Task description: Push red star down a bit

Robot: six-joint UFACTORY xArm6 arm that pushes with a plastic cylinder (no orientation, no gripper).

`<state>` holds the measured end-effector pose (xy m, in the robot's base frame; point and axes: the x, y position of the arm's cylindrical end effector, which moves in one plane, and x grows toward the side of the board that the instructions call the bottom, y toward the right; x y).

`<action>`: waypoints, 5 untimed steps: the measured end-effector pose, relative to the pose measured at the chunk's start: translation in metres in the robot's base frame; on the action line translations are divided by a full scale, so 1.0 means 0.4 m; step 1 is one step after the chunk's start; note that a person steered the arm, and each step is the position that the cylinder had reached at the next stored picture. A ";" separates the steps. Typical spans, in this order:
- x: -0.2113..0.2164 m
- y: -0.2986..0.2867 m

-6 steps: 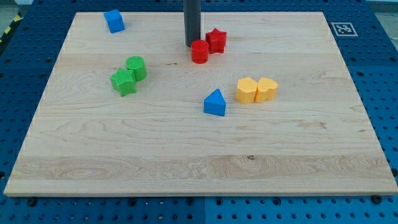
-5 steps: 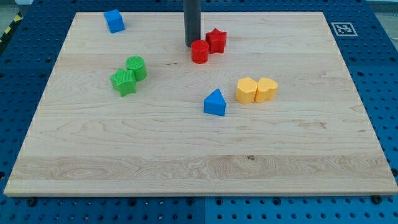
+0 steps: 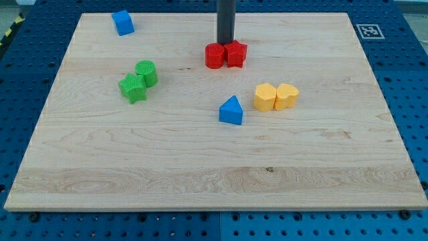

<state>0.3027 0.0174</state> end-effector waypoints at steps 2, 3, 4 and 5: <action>0.002 0.011; -0.007 0.130; -0.075 0.169; -0.075 0.229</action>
